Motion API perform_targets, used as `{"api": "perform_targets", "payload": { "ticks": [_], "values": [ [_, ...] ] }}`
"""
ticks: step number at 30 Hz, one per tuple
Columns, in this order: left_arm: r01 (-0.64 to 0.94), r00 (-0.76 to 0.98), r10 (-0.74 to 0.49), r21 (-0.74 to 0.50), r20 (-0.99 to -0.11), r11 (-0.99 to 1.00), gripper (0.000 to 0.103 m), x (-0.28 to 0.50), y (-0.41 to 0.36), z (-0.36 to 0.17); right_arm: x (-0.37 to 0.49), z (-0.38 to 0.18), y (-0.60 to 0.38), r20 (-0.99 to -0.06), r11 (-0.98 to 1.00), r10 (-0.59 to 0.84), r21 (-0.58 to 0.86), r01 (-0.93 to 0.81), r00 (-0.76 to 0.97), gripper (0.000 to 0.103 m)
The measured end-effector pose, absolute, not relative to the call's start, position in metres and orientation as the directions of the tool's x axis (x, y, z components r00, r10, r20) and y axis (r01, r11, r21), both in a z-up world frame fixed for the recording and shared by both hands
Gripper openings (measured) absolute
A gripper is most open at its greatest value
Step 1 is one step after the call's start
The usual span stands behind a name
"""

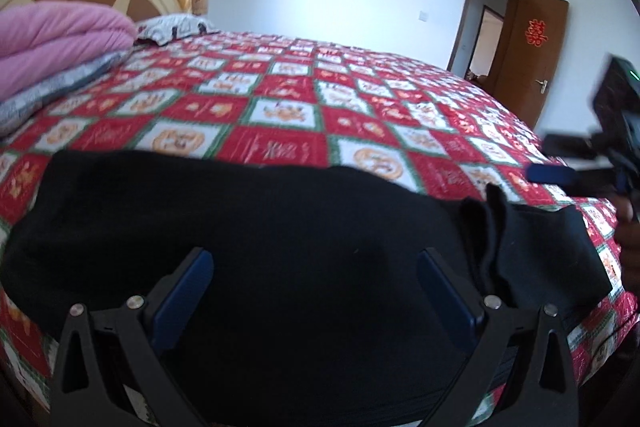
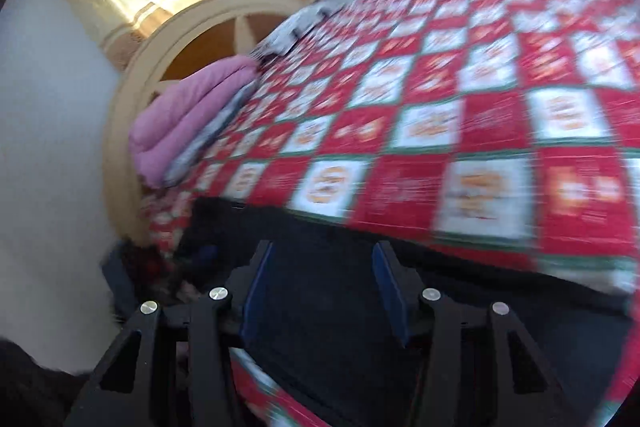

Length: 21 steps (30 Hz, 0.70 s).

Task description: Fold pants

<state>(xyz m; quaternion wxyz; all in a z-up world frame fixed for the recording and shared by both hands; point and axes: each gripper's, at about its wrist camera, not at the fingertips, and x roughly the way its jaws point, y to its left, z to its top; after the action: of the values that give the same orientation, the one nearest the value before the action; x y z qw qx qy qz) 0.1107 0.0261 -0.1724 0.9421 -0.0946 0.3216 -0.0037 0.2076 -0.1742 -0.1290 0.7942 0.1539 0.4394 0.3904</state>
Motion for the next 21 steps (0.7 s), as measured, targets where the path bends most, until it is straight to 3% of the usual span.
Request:
{"api": "perform_targets", "payload": {
  "ticks": [6,12,21],
  "values": [
    [-0.028,0.796,-0.049,-0.118,-0.603,0.993,0.103,0.104,0.020,-0.179,0.264,-0.153,-0.104,-0.571,0.556,0.816,0.734,-0.391,0.089,0.052],
    [-0.009,0.804,-0.037,-0.074,-0.594,0.997,0.103,0.100,0.017,-0.183,0.288,-0.176,-0.057,-0.604,0.555,0.795,0.765,-0.327,-0.063,0.052],
    [-0.005,0.817,-0.028,-0.055,-0.575,0.998,0.103,0.097,0.014,-0.187,0.294,-0.203,-0.017,-0.549,0.493,0.797,0.832,-0.255,-0.251,0.053]
  ]
}}
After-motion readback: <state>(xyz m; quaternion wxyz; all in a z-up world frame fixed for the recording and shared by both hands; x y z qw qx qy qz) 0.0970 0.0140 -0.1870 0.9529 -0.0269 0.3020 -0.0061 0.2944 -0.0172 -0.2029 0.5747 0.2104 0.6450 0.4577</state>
